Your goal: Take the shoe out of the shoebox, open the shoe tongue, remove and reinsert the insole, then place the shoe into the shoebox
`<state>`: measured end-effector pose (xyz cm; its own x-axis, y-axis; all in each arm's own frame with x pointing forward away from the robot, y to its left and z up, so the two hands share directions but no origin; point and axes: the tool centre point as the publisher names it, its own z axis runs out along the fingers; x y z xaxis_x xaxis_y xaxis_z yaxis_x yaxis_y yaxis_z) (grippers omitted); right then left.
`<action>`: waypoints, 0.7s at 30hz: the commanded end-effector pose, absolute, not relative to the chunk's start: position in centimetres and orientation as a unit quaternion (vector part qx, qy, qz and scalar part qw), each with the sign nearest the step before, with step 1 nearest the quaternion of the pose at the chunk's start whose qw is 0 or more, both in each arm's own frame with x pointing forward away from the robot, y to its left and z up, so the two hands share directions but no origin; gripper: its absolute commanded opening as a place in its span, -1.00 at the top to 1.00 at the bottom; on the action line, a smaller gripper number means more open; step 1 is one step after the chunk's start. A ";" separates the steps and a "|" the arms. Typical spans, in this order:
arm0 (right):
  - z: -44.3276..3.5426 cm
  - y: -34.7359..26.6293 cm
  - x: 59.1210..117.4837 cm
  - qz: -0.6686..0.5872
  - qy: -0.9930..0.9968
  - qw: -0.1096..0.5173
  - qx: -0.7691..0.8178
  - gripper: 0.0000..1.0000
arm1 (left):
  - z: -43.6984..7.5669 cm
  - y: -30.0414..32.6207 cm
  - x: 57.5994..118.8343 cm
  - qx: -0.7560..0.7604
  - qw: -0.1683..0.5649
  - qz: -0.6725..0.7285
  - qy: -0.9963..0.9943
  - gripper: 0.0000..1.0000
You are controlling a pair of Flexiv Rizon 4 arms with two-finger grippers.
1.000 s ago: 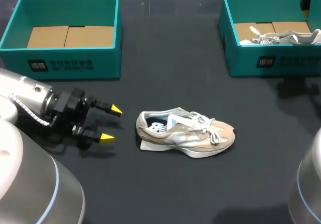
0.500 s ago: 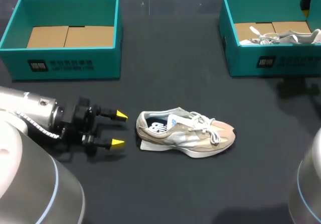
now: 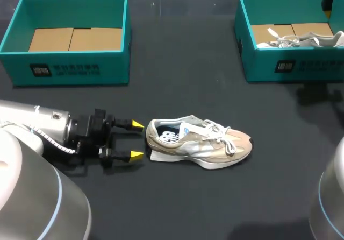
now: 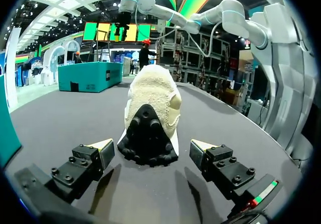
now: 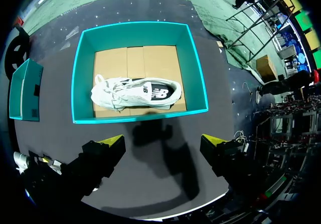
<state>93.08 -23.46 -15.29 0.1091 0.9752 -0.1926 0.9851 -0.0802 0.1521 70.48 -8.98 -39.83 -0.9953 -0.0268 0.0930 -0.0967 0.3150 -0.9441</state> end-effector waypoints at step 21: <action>-15.3 -23.5 93.1 -0.020 0.667 0.121 0.735 -1.00 | -40.7 -12.1 71.1 0.019 0.022 0.579 -0.815 -1.00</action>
